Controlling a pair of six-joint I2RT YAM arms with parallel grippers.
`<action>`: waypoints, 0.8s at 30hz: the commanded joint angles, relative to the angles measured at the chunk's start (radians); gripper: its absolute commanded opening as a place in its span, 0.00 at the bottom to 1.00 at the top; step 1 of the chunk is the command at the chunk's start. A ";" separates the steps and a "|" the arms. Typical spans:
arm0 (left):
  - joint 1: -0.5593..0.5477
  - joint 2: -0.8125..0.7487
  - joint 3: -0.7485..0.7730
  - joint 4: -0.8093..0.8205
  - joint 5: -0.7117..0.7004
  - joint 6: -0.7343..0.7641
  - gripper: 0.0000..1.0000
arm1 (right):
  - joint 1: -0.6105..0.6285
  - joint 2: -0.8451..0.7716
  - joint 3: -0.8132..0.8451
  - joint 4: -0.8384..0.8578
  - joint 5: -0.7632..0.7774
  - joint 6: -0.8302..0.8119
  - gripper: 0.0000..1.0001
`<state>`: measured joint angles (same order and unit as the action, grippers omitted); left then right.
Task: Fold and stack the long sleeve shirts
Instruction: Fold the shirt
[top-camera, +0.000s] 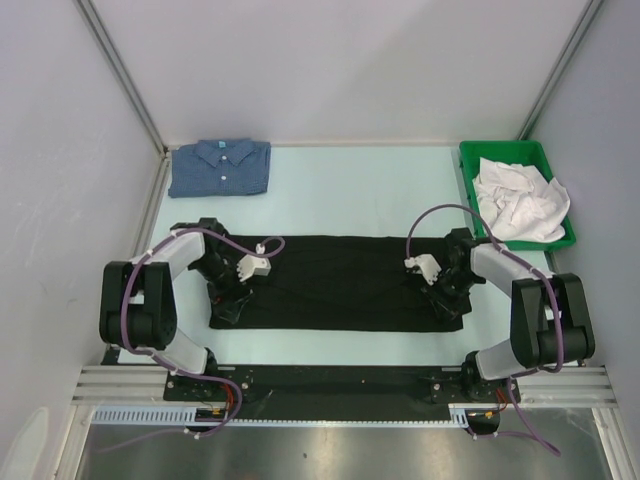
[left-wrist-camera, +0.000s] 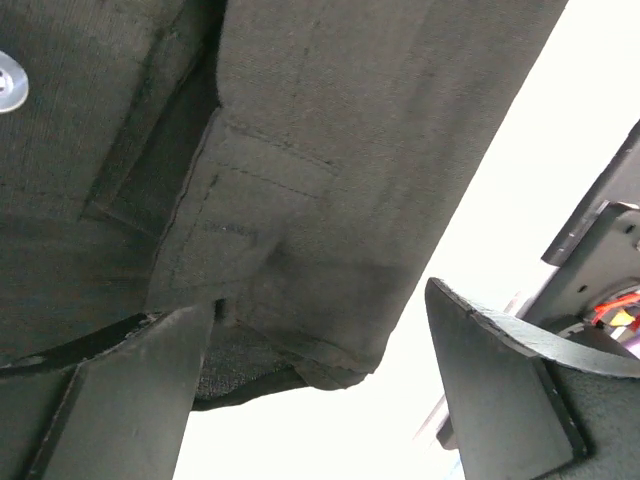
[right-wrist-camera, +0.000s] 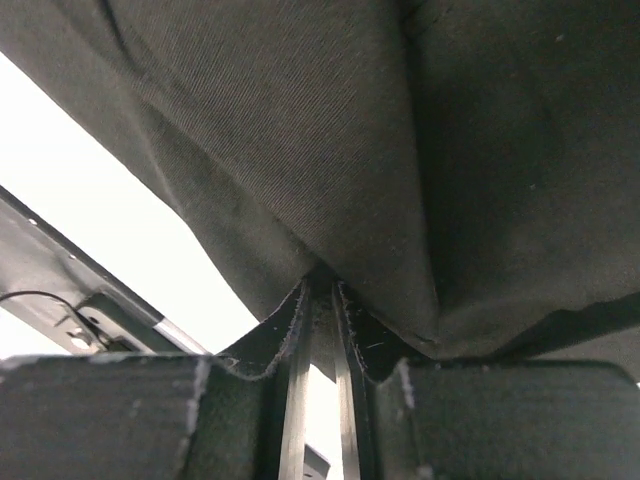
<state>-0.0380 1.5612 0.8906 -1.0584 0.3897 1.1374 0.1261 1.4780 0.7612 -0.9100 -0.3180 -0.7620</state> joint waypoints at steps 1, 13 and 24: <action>0.023 -0.027 -0.042 0.060 -0.073 0.036 0.91 | 0.007 -0.053 -0.046 -0.006 0.082 -0.066 0.20; 0.035 -0.079 0.022 -0.032 0.012 0.070 0.93 | -0.101 -0.105 0.077 -0.075 0.027 -0.071 0.28; 0.035 0.118 0.432 0.104 0.133 -0.177 0.94 | -0.158 0.132 0.449 0.152 -0.014 0.156 0.35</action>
<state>-0.0109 1.5707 1.2163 -1.0412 0.5034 1.0740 -0.0399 1.4651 1.1110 -0.8921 -0.3752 -0.7021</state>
